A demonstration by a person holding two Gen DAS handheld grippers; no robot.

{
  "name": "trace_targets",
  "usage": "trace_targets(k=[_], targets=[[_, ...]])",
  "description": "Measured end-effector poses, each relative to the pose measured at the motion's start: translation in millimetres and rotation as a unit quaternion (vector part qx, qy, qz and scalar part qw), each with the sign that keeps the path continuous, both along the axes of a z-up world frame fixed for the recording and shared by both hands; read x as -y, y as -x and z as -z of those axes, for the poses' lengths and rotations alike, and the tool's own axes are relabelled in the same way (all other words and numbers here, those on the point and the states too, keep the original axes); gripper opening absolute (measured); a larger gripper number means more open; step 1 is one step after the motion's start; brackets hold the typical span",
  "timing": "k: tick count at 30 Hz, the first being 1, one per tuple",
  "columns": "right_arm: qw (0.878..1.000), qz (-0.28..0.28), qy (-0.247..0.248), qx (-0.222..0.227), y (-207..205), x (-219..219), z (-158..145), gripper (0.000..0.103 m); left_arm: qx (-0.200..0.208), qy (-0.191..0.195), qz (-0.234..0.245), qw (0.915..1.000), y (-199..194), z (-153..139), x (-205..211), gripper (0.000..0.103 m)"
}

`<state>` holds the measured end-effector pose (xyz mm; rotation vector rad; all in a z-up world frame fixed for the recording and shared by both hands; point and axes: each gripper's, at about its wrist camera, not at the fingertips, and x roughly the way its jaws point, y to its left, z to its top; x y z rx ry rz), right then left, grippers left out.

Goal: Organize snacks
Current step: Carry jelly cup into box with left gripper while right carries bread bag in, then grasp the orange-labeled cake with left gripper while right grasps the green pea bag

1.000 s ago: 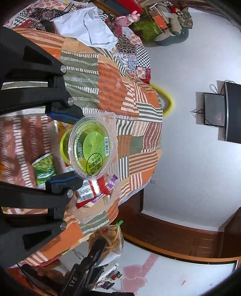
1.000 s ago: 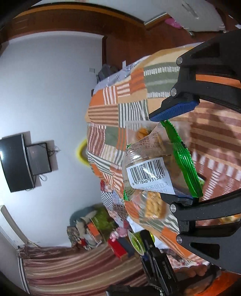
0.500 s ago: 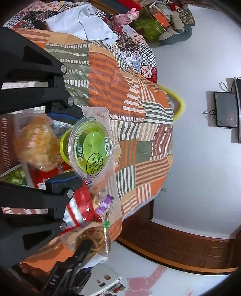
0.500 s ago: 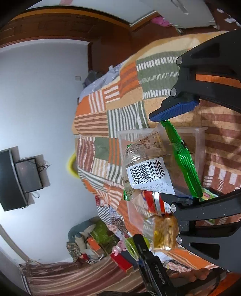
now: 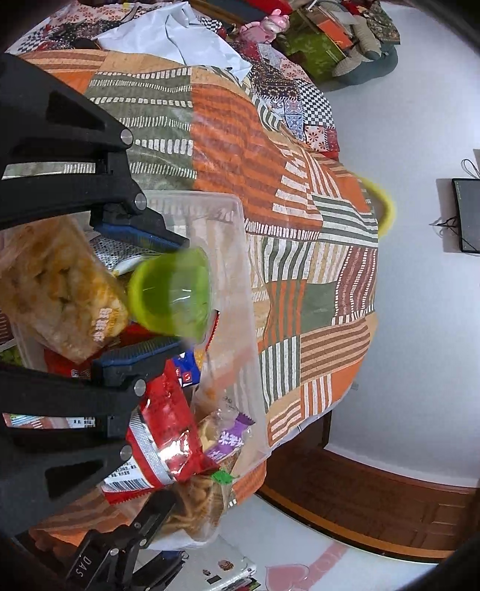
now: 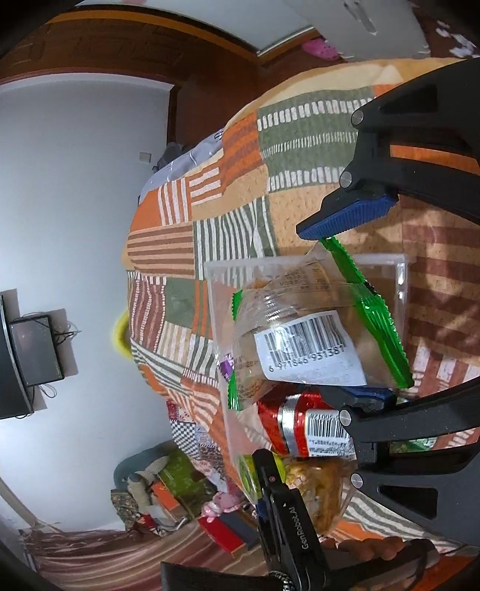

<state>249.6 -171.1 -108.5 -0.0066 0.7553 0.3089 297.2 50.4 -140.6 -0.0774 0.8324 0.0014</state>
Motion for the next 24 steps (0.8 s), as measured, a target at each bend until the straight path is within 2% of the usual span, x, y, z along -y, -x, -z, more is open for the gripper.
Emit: trace_targets(k=[2,4,14,24], targets=[[1.000,0.000,-0.001,-0.005,0.4,2.4,0.1,0.072,0.007,0.001,0.001,1.0000,6.1,-4.9,0.5,0.057],[1.000,0.001,-0.001,-0.007,3.6,4.8,-1.0,0.077,0.020,0.000,0.002,0.9998,15.1,-12.8,1.3,0.062],[1.000,-0.007,0.013,0.004,26.3,7.3,-15.8,0.084,0.053,0.001,0.012,0.9985,62.3,-44.4,4.0,0.080],[0.999,-0.036,0.009,0.014,62.1,2.5,-26.4,0.085,0.024,0.014,0.032,0.9991,121.6,-32.9,10.8,0.084]])
